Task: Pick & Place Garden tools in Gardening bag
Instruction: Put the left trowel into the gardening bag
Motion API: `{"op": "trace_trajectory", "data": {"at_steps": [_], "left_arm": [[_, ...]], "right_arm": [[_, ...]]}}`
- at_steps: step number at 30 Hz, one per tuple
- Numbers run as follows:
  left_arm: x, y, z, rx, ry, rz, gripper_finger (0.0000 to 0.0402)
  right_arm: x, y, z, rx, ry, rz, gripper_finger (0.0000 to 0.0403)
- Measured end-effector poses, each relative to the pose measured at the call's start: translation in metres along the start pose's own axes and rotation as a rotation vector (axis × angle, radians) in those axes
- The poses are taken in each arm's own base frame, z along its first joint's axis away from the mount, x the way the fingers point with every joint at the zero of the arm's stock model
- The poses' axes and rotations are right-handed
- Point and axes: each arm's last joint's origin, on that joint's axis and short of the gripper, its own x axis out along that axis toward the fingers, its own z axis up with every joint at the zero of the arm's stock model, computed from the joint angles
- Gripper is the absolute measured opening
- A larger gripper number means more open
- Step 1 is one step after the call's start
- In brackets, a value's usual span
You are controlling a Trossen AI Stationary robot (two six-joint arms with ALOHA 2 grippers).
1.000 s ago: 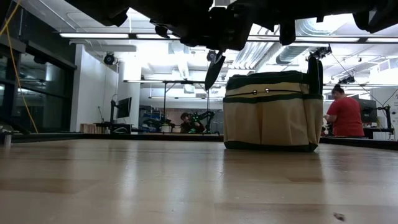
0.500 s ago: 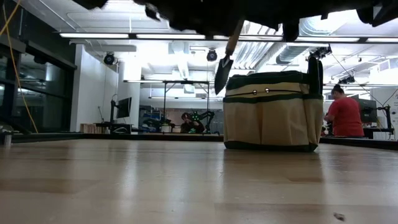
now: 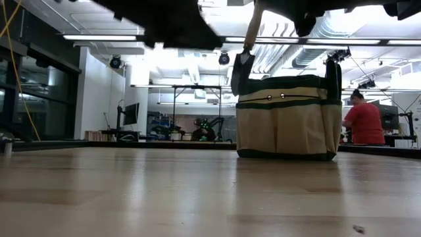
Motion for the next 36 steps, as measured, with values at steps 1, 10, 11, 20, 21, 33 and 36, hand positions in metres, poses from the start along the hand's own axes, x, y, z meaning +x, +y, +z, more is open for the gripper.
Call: {"op": "trace_trajectory", "data": {"at_steps": [1, 10, 11, 20, 21, 33, 36], "left_arm": [[0.001, 0.006, -0.002, -0.038, 0.019, -0.016, 0.0122], [-0.016, 0.048, -0.033, -0.266, 0.065, -0.088, 0.0122], [-0.019, 0.053, -0.037, -0.29, 0.056, -0.121, 0.0122], [-0.03, 0.109, -0.065, -0.443, -0.178, -0.427, 0.0122], [-0.031, 0.116, -0.069, -0.453, -0.192, -0.428, 0.0122], [-0.031, 0.129, -0.079, -0.451, -0.19, -0.424, 0.0122], [-0.031, 0.129, -0.079, -0.452, -0.189, -0.425, 0.0122]], "right_arm": [[0.0, 0.0, 0.0, -0.001, 0.001, 0.013, 0.0059], [0.015, 0.01, 0.017, -0.103, 0.179, 0.035, 0.0059], [0.016, 0.01, 0.019, -0.113, 0.191, 0.032, 0.0059], [0.026, 0.015, 0.026, -0.158, 0.212, 0.018, 0.0059], [0.029, 0.016, 0.025, -0.165, 0.223, 0.017, 0.0059], [0.047, 0.022, 0.01, -0.29, 0.38, 0.011, 0.0059], [0.046, 0.022, 0.009, -0.314, 0.387, -0.004, 0.0059]]}}
